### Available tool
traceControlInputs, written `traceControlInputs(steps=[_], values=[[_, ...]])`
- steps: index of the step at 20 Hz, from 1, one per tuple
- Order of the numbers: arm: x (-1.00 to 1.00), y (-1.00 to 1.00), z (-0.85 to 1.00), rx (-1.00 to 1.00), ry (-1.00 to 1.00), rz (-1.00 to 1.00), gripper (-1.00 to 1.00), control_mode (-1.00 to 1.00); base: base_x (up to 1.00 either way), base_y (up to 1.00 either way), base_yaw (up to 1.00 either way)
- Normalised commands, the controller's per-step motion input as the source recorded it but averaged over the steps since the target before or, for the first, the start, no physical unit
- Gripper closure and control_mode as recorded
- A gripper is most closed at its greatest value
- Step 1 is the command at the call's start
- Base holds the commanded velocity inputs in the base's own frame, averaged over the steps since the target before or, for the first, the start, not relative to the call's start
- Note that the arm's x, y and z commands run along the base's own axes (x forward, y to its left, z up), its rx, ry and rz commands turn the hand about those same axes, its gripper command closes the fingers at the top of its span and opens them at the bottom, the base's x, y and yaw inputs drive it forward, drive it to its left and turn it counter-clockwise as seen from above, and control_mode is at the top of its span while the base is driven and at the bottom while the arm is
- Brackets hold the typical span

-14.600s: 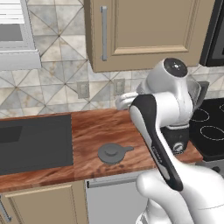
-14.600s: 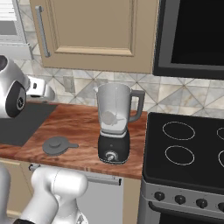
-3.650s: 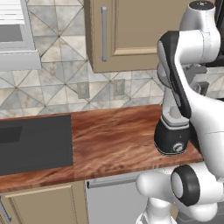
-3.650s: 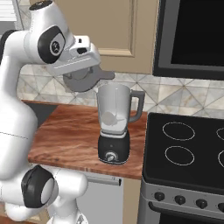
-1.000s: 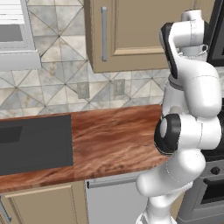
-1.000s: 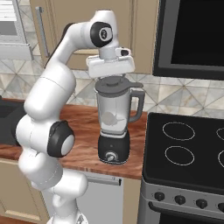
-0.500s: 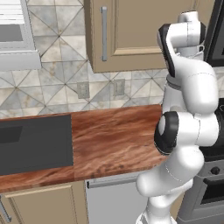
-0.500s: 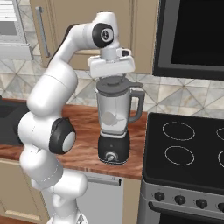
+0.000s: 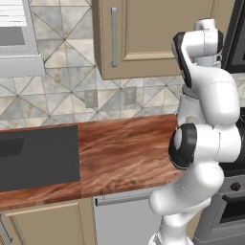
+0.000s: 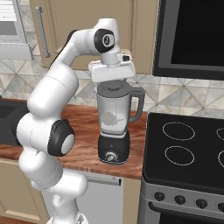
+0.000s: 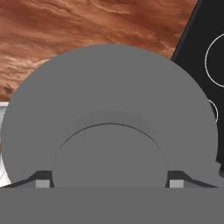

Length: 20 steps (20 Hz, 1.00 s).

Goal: Open the blender lid, put the peach in the blender, close the lid, and start the blender.

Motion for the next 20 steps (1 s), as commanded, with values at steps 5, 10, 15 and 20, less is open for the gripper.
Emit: traceControlInputs(steps=[5,10,15,20], values=[[-0.08,-0.01,-0.27,0.02,0.05,0.02,1.0,-1.0,0.0,0.0,0.0],[-0.11,0.0,-0.29,0.0,0.1,0.0,-1.0,-1.0,0.0,0.0,0.0],[-0.04,0.0,-0.36,0.01,0.01,0.0,-1.0,-1.0,0.0,0.0,0.0],[-0.07,0.0,-0.05,0.04,-0.02,0.0,-1.0,-1.0,0.0,0.0,0.0]])
